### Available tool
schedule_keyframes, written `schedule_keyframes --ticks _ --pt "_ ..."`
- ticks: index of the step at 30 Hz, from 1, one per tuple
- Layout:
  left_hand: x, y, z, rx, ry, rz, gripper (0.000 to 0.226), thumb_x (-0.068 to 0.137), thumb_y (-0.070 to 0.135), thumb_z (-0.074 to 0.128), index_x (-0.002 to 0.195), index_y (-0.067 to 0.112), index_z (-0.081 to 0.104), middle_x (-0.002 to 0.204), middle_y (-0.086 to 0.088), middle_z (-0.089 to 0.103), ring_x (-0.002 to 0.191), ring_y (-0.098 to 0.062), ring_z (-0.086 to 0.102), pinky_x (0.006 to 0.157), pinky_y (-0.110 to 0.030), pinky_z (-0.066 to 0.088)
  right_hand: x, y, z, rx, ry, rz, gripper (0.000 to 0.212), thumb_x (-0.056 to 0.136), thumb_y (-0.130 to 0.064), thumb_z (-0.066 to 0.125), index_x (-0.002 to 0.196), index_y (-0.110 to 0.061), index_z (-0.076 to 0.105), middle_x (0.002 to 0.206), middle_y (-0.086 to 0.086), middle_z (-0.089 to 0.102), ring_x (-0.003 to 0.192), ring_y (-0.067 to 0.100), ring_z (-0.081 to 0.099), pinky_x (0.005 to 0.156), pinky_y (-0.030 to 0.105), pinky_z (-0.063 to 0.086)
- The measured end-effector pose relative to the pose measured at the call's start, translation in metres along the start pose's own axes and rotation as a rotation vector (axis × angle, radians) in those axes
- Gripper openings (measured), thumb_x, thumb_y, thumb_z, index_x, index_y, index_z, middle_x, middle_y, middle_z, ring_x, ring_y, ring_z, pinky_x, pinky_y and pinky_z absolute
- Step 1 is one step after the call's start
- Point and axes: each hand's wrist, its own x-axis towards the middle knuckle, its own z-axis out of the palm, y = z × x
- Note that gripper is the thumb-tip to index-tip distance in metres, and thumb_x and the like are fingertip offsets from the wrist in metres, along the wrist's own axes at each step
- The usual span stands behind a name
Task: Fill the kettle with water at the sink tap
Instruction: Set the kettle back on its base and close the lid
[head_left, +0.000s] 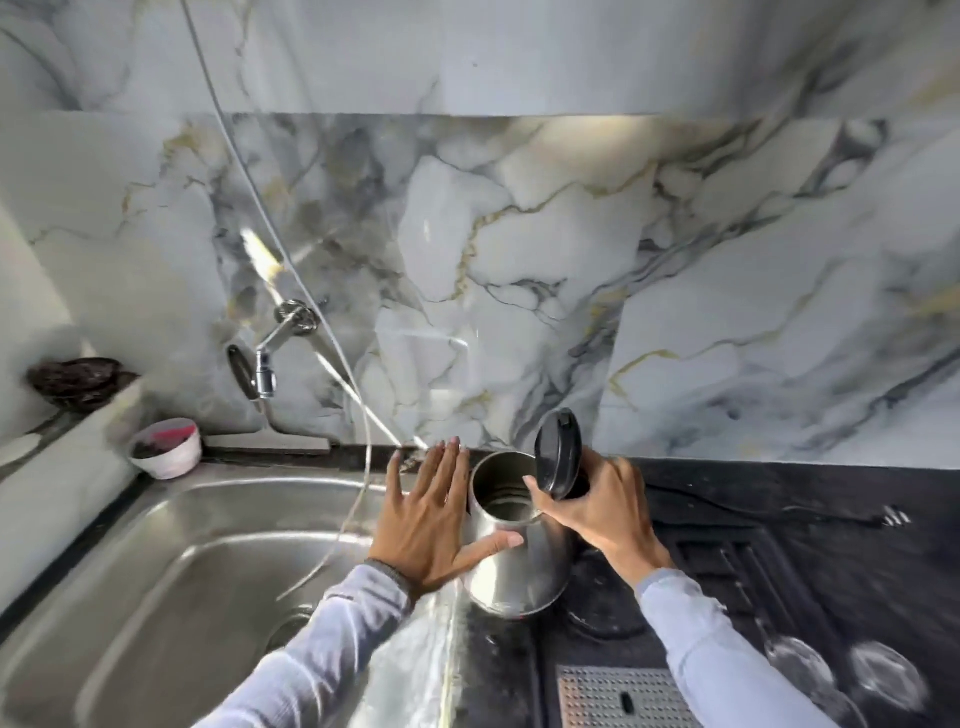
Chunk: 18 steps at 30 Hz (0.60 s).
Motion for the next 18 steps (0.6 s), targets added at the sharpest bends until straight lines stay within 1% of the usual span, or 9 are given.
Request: schedule_keyframes --ticks 3,5,7,11,14,16,18 --pt "0.014 0.043 0.007 -0.001 -0.024 0.012 0.125 0.07 0.095 0.008 0.156 0.006 0.023 0.166 -0.011 0.024 0.153 -0.025 0.021 0.121 -0.065 0.014 -0.008 0.039 -0.025 -0.02 -0.007 0.025 0.061 0.066 -0.073 0.065 0.07 -0.013 0.07 0.06 0.005 0.075 0.061 0.032 0.074 0.053 0.037 0.059" --pt "0.023 0.07 0.014 -0.024 -0.021 0.025 0.124 0.071 0.095 0.011 0.154 0.004 0.028 0.164 -0.012 0.028 0.152 -0.026 0.025 0.12 -0.067 0.017 -0.013 0.064 -0.038 -0.024 0.013 0.028 0.058 0.066 -0.072 0.065 0.07 -0.014 0.07 0.059 0.004 0.074 0.06 0.031 0.073 0.052 0.034 0.058" --pt "0.031 0.086 0.02 -0.05 -0.036 0.028 0.124 0.071 0.094 0.013 0.153 0.003 0.03 0.163 -0.013 0.03 0.152 -0.026 0.025 0.12 -0.068 0.017 -0.014 0.082 -0.043 -0.033 0.034 0.016 0.053 0.067 -0.071 0.067 0.073 -0.018 0.068 0.058 0.002 0.074 0.058 0.028 0.072 0.05 0.029 0.053" --pt "0.045 0.104 0.034 -0.005 -0.085 0.02 0.127 0.068 0.096 0.005 0.157 0.006 0.018 0.168 -0.01 0.018 0.155 -0.022 0.014 0.122 -0.067 0.009 -0.02 0.11 -0.043 -0.026 0.019 0.037 0.05 0.068 -0.073 0.068 0.081 -0.025 0.067 0.059 -0.002 0.074 0.058 0.024 0.072 0.051 0.025 0.053" --pt "0.053 0.114 0.042 -0.009 -0.082 0.034 0.125 0.071 0.095 0.006 0.156 0.004 0.021 0.167 -0.011 0.021 0.154 -0.024 0.018 0.121 -0.068 0.013 -0.023 0.127 -0.041 -0.016 0.012 0.09 0.052 0.068 -0.076 0.067 0.078 -0.025 0.068 0.06 -0.004 0.074 0.059 0.021 0.072 0.054 0.022 0.048" --pt "0.057 0.117 0.042 0.006 -0.081 0.031 0.125 0.071 0.095 0.007 0.156 0.004 0.02 0.167 -0.011 0.021 0.154 -0.022 0.016 0.121 -0.067 0.013 -0.021 0.131 -0.041 0.007 0.004 0.093 0.05 0.069 -0.074 0.067 0.076 -0.024 0.068 0.061 -0.004 0.075 0.06 0.022 0.073 0.054 0.024 0.05" --pt "0.059 0.119 0.043 0.014 -0.088 0.022 0.126 0.071 0.095 0.003 0.157 0.005 0.016 0.168 -0.01 0.017 0.155 -0.021 0.012 0.122 -0.066 0.01 -0.016 0.134 -0.043 0.028 -0.028 0.071 0.05 0.07 -0.072 0.067 0.075 -0.023 0.068 0.061 -0.003 0.075 0.06 0.025 0.073 0.054 0.028 0.053"
